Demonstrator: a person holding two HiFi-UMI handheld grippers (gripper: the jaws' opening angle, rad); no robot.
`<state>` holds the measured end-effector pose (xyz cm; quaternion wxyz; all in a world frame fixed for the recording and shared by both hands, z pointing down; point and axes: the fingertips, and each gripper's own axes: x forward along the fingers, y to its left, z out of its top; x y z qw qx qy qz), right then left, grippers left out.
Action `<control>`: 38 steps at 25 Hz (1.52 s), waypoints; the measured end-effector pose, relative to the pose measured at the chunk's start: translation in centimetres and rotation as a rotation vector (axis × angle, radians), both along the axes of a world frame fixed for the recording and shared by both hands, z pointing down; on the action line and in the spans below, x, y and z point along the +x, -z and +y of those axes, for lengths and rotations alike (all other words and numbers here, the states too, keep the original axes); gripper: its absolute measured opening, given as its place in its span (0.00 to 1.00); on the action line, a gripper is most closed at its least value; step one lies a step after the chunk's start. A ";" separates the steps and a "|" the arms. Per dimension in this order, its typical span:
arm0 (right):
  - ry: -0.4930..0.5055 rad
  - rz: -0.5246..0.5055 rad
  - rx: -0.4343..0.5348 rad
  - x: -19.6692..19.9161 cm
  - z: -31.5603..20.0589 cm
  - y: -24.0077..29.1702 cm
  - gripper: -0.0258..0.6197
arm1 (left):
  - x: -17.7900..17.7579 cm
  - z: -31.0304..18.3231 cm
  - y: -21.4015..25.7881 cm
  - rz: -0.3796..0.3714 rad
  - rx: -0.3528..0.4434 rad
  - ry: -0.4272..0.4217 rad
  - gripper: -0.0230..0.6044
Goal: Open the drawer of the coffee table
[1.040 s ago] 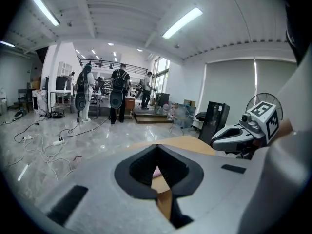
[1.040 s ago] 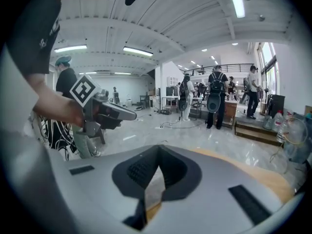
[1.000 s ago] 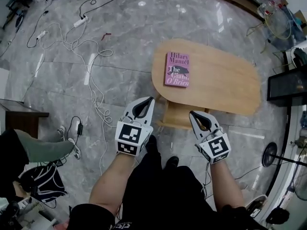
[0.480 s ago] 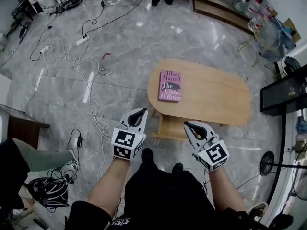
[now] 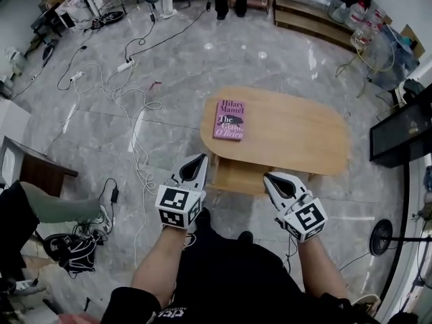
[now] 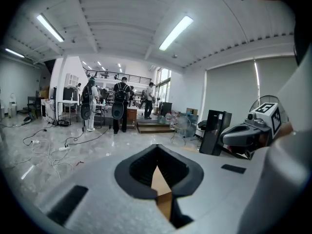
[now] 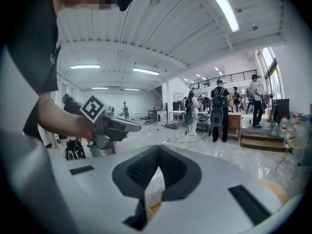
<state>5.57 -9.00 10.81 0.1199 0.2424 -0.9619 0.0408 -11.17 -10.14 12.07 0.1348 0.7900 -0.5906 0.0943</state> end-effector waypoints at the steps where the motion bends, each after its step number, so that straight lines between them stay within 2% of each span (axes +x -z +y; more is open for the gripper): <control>1: 0.003 -0.008 0.000 1.2 0.6 0.2 0.05 | 1.4 0.6 0.1 -0.001 -0.001 0.001 0.05; 4: 0.020 -0.023 -0.011 4.7 2.7 0.3 0.05 | 5.0 2.2 0.3 -0.011 -0.004 0.002 0.05; 8: 0.030 -0.015 -0.028 8.3 4.7 -0.7 0.05 | 8.0 3.9 1.1 -0.032 0.000 -0.013 0.05; 11: 0.008 -0.012 -0.062 10.4 5.4 -1.4 0.05 | 9.7 5.1 1.8 -0.046 -0.001 -0.047 0.05; 14: -0.034 -0.027 -0.055 11.7 5.9 -0.9 0.05 | 10.0 6.2 2.9 -0.034 0.009 -0.055 0.05; 20: -0.143 -0.107 0.033 10.7 4.7 3.7 0.05 | 7.6 7.2 5.6 -0.004 0.061 -0.050 0.05; 25: -0.151 -0.145 0.057 7.2 4.7 7.1 0.05 | 4.7 7.9 7.1 0.020 0.086 -0.063 0.05; 28: -0.172 -0.214 0.063 4.5 4.9 10.0 0.05 | 2.7 8.3 8.5 0.020 0.106 -0.104 0.05; 33: -0.177 -0.277 0.096 0.9 5.7 13.5 0.05 | -1.0 8.9 9.6 -0.007 0.159 -0.124 0.05; 38: -0.230 -0.281 0.123 1.7 5.2 15.5 0.05 | -2.4 8.5 11.3 0.047 0.219 -0.078 0.05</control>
